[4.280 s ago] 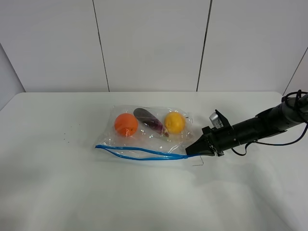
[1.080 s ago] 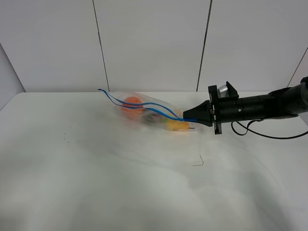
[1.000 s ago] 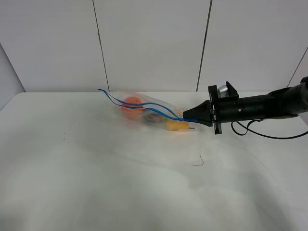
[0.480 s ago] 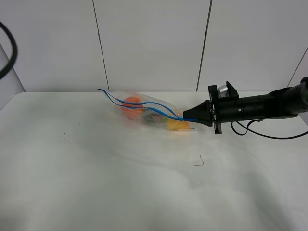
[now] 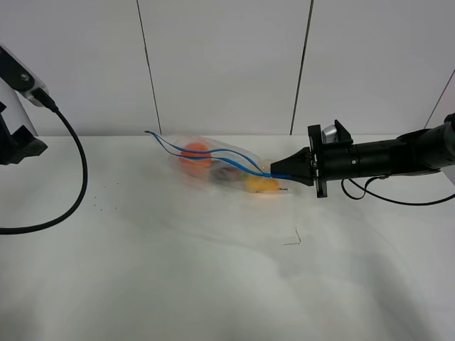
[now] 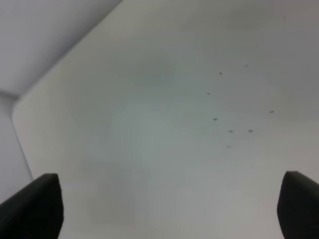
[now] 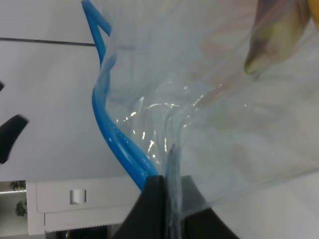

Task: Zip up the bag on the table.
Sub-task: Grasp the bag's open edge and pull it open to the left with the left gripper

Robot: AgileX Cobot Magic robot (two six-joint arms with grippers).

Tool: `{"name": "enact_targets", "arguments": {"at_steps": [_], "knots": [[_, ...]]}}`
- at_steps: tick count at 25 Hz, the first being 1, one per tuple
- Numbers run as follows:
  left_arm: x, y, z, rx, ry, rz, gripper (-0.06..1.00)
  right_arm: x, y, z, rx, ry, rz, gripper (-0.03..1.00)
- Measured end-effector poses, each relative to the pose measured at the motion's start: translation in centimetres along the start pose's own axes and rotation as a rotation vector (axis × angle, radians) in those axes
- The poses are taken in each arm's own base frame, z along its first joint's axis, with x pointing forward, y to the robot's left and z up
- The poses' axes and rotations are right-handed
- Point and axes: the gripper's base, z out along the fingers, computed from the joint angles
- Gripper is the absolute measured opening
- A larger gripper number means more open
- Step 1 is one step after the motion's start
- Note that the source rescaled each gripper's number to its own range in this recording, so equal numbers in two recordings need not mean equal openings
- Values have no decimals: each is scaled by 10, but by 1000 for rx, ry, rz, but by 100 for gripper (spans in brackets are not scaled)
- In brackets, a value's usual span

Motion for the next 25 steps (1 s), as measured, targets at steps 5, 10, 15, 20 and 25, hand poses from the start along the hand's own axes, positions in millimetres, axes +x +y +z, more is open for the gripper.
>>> {"name": "enact_targets", "arguments": {"at_steps": [5,10,15,20,25], "knots": [[-13,-22,28,88,-6,102,81,0,0,0,-3,-4,2,0],[-49,-66,38,181,-110,228,81,0,0,0,-3,-4,5,0],[-90,-113,35,224,-296,320,81,0,0,0,-3,-5,7,0],[-117,-155,38,246,-457,361,81,0,0,0,-3,-5,7,0],[-133,-196,49,277,-561,397,81,0,0,0,-3,-5,10,0]]}}
